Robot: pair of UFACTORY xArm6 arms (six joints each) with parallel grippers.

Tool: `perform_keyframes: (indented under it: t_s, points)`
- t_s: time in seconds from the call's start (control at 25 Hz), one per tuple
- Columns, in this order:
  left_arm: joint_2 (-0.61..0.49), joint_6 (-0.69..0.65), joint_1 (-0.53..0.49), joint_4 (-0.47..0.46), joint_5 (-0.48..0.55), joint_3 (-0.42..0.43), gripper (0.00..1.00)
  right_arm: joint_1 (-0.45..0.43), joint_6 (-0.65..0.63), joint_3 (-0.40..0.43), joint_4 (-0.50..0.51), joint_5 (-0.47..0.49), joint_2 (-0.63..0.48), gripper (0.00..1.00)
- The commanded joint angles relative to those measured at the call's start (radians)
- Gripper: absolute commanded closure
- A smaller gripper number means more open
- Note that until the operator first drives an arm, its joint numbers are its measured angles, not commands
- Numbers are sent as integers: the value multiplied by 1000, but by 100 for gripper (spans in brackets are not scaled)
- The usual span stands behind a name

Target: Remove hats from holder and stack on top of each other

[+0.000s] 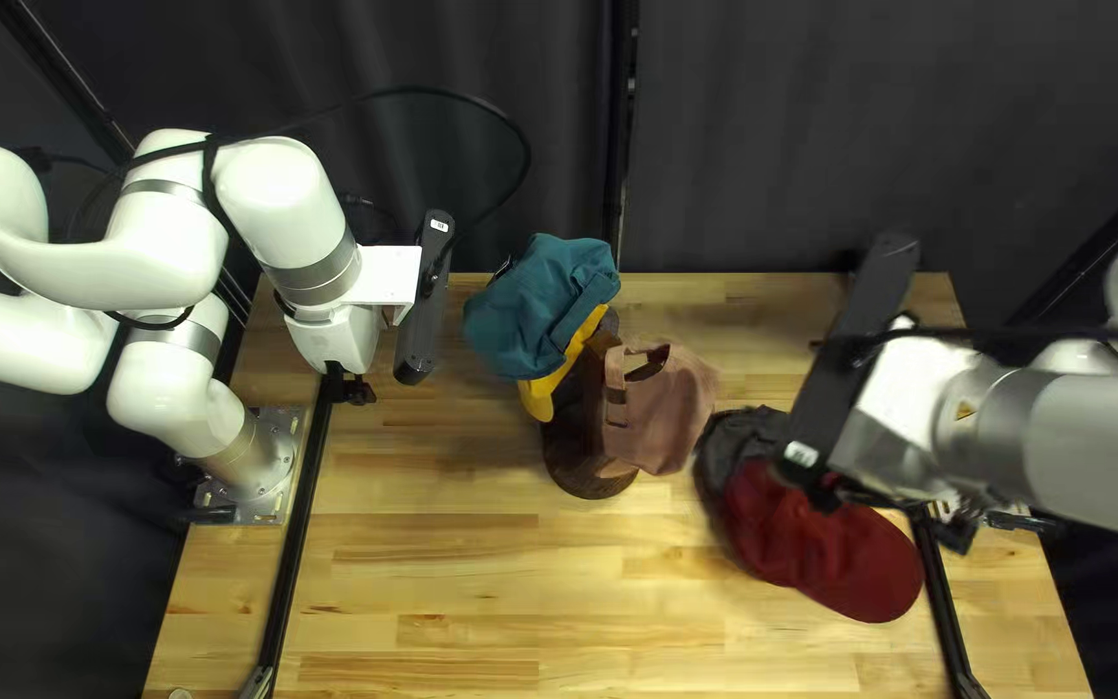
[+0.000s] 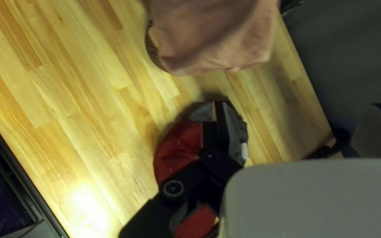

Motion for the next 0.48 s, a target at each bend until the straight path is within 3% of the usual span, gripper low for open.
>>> perform_keyframes:
  t_s: [0.04, 0.48]
  points:
    - [0, 0, 0, 0, 0, 0, 0, -14, 3, 21, 10, -54, 21, 0]
    - [0, 0, 0, 0, 0, 0, 0, -45, 22, 119, -12, -174, 37, 0]
